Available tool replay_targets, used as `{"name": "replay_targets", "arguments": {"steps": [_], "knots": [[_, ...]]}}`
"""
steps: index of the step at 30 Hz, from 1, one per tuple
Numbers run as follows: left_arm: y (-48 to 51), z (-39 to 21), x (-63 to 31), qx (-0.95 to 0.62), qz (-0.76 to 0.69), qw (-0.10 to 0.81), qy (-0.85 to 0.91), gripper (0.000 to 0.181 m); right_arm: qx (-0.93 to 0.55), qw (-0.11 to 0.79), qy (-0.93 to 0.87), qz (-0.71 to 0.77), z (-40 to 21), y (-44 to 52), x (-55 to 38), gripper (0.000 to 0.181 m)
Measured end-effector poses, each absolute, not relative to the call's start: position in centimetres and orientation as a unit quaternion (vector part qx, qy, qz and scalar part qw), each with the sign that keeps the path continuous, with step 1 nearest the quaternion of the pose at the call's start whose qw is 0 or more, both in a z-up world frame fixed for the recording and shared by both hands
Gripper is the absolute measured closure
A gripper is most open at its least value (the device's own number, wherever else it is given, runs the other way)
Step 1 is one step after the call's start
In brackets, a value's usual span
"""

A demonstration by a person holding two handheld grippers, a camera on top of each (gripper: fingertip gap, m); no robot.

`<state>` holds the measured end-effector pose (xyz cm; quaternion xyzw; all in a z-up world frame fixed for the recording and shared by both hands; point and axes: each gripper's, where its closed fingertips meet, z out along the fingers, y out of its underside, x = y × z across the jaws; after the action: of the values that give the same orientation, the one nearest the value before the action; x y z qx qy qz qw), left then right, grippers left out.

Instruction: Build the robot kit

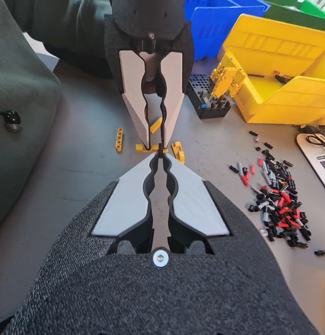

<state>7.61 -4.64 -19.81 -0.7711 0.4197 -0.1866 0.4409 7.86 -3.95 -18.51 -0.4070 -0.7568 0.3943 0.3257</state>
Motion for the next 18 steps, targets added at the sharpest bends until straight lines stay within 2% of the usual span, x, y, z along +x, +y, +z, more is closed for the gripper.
{"name": "replay_targets", "arguments": {"steps": [7, 18], "knots": [[-4.2, -19.4, 7.2, -0.765, -0.185, 0.460, 0.411, 0.168, -0.412, 0.324, -0.777, 0.349, -19.8, -3.6, 7.8, 0.177], [-3.9, -21.8, 7.5, -0.780, -0.123, 0.419, 0.449, 0.168, -0.419, 0.292, -0.803, 0.306, -22.4, -3.7, 8.0, 0.177]]}}
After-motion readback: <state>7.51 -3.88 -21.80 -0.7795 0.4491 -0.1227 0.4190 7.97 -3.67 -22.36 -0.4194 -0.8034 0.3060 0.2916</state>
